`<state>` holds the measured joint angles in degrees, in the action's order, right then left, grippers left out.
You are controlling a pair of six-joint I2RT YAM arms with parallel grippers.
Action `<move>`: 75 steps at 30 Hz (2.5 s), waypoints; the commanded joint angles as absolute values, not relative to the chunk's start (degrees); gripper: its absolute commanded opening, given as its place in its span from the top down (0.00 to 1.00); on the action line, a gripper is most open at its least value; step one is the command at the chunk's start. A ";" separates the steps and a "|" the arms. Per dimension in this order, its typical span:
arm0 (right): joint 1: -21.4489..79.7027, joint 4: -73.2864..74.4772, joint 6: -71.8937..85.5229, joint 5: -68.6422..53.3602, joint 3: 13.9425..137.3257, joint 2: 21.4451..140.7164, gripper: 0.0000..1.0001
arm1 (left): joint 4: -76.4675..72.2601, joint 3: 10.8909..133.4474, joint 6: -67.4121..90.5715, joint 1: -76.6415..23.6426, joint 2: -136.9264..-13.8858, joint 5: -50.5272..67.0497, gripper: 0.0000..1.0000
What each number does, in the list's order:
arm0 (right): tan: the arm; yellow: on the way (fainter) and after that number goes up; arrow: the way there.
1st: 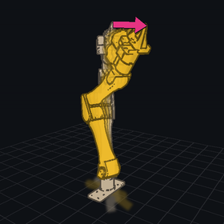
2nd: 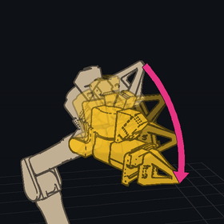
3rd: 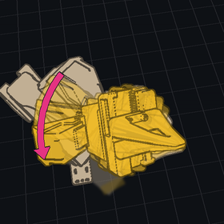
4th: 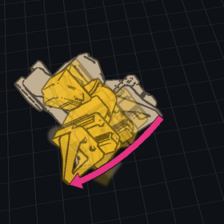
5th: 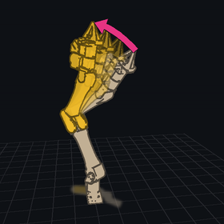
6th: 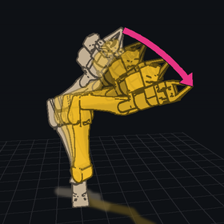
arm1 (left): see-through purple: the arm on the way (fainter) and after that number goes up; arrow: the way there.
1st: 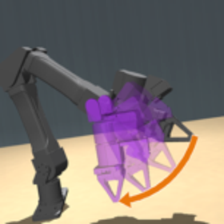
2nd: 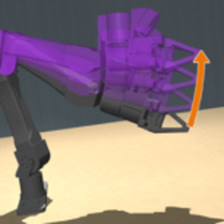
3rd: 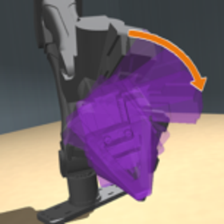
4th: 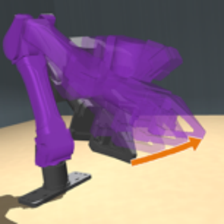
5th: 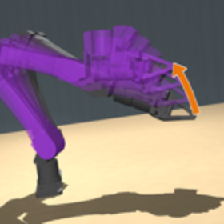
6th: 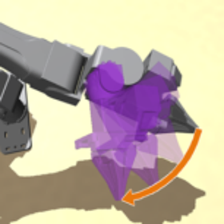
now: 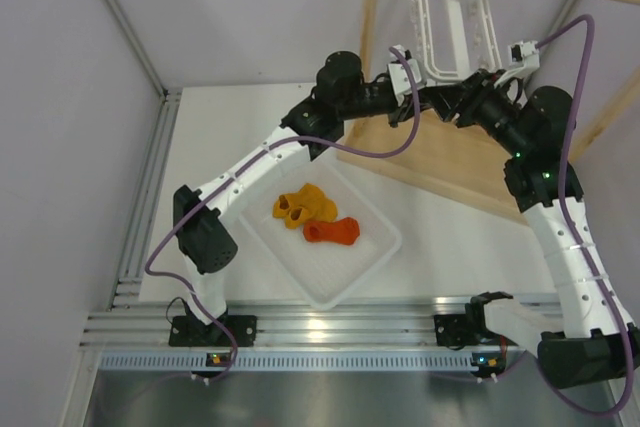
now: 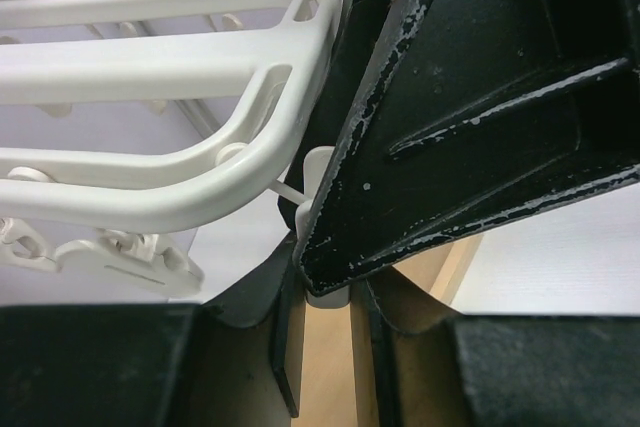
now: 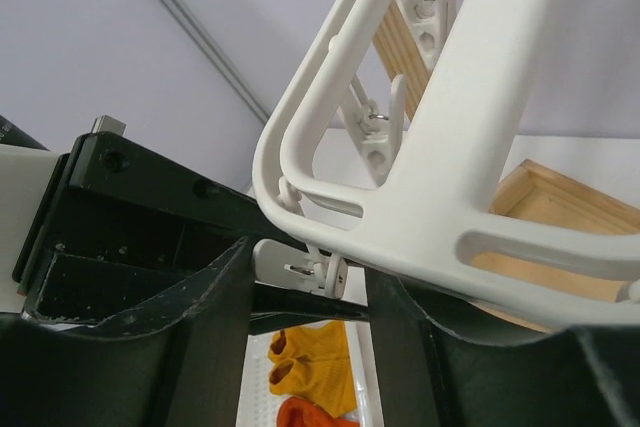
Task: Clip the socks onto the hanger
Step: Open the clamp at the hanger, then pick up the sock from the bin.
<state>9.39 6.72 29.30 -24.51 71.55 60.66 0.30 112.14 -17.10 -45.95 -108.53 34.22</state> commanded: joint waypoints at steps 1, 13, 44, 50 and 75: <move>10.46 2.20 30.06 -22.42 71.54 61.08 0.55 | 1.30 115.31 -18.28 -47.20 -108.81 36.30 1.00; 10.11 2.90 28.21 -22.06 71.81 60.91 1.00 | 5.53 112.24 -18.72 -47.11 -105.30 35.07 0.64; 8.97 4.92 23.38 -22.59 71.37 60.56 1.00 | 41.22 59.51 -32.77 -27.95 -72.51 38.66 0.45; 9.05 5.19 23.03 -23.11 71.46 61.08 1.00 | 40.78 60.38 -32.18 -32.08 -78.56 34.90 0.53; 9.05 6.33 21.71 -22.67 71.89 60.73 1.00 | 32.87 59.41 15.73 -30.32 -91.75 16.79 0.69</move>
